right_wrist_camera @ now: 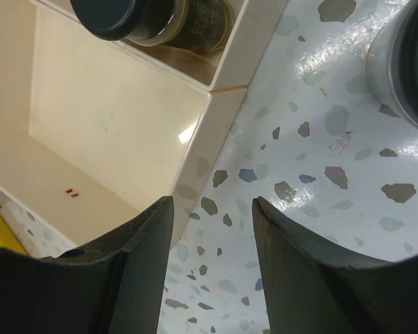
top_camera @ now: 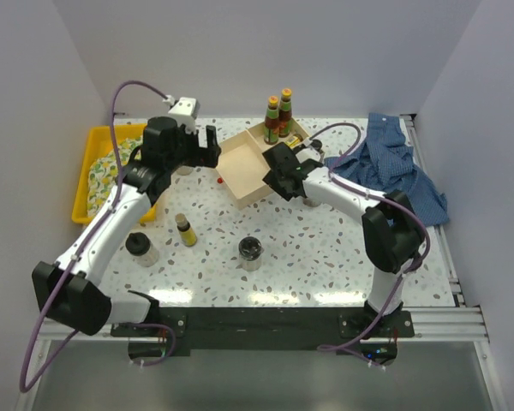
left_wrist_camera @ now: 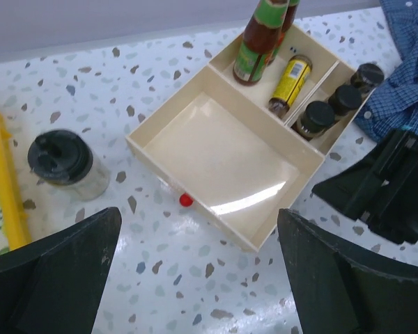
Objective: Organize the condiment bottles
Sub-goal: Move the storage box to the center of the board.
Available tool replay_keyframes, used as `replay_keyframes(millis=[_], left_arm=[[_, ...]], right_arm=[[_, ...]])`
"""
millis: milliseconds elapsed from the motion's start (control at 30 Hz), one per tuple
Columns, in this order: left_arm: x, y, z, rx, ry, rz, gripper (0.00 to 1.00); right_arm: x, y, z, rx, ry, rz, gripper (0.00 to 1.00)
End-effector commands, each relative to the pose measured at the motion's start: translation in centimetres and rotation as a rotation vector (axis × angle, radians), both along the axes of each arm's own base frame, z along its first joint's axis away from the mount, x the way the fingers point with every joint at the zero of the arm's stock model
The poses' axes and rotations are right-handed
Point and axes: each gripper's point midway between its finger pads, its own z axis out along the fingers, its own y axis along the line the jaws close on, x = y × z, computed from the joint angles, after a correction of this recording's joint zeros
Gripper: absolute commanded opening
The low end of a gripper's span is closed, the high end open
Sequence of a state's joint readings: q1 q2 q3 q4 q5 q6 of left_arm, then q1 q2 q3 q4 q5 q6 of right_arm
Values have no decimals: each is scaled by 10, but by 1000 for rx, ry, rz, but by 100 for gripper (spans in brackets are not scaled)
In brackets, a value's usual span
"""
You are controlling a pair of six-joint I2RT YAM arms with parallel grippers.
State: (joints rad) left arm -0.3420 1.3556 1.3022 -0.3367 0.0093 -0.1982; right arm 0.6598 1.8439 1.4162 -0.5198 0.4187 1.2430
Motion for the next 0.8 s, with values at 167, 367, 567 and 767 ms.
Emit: replay_keyframes(millis=[167, 367, 567, 767], left_arm=[[-29, 23, -9, -7, -92, 66, 100], [-30, 30, -6, -2, -117, 96, 100], [-30, 37, -8, 20, -116, 126, 100], [-29, 41, -8, 29, -118, 144, 100]], right_arm=[[37, 19, 9, 41, -73, -102, 52], [30, 24, -15, -5, 10, -79, 47], [15, 31, -20, -34, -2, -27, 34], [-7, 48, -21, -71, 6, 51, 16]])
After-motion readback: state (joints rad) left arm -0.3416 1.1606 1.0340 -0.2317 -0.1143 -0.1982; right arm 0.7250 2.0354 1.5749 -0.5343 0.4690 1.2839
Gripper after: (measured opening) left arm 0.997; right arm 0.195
